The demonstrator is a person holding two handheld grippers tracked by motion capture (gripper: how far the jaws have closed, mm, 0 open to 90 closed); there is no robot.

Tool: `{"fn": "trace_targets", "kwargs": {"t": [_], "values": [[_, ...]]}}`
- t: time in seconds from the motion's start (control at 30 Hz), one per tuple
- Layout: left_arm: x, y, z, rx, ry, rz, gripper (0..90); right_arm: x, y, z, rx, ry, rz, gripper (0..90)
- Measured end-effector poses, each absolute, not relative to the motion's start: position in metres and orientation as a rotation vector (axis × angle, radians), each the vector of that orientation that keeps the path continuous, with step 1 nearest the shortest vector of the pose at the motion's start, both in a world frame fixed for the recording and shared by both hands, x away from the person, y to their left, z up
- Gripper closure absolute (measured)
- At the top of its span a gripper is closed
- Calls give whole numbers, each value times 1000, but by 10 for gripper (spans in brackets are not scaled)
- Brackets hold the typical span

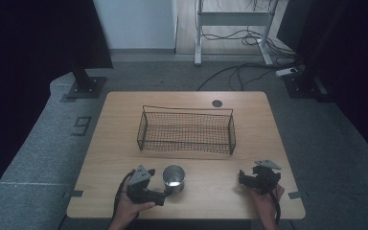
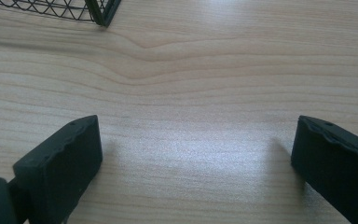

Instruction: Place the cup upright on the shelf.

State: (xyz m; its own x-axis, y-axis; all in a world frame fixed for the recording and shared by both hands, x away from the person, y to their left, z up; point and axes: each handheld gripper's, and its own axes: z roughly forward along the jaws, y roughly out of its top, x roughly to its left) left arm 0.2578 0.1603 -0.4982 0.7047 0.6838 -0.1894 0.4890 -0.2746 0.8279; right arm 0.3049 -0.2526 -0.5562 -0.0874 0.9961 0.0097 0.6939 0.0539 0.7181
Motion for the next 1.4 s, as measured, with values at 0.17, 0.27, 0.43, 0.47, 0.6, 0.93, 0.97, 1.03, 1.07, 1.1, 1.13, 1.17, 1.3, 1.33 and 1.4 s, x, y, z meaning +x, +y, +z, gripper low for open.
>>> {"fn": "trace_targets", "kwargs": {"t": [0.17,0.27,0.43,0.47,0.6,0.93,0.97,1.03,1.07,1.1,1.13,1.17,1.3,1.33,1.4], "values": [[260,154,-502,1954,905,250,0,305,-253,-556,1684,1838,791,23],[264,149,-507,1972,904,241,0,305,-253,-556,1683,1838,792,27],[270,140,-515,1977,906,248,2,304,-252,-556,1679,1839,796,38],[271,139,-517,1981,904,253,2,304,-252,-556,1678,1839,797,39],[275,132,-519,1974,898,260,17,304,-252,-556,1677,1839,798,42],[274,126,-521,1971,873,317,132,303,-252,-556,1666,1844,805,64],[274,126,-521,1967,876,326,138,303,-252,-556,1664,1844,807,67],[273,127,-521,1965,877,328,139,303,-252,-556,1664,1845,807,68],[273,127,-521,1962,880,329,140,303,-252,-556,1662,1846,808,73],[273,127,-521,1962,880,329,140,303,-252,-556,1662,1846,808,73],[273,128,-521,1959,882,334,145,303,-252,-556,1659,1847,810,78],[272,128,-520,1955,883,342,151,303,-252,-556,1659,1847,810,79],[272,133,-517,1936,886,339,165,303,-252,-556,1657,1848,811,83],[272,133,-517,1936,886,339,166,303,-252,-556,1657,1848,811,84],[272,135,-518,1927,888,337,166,303,-252,-556,1656,1847,811,84]]}}
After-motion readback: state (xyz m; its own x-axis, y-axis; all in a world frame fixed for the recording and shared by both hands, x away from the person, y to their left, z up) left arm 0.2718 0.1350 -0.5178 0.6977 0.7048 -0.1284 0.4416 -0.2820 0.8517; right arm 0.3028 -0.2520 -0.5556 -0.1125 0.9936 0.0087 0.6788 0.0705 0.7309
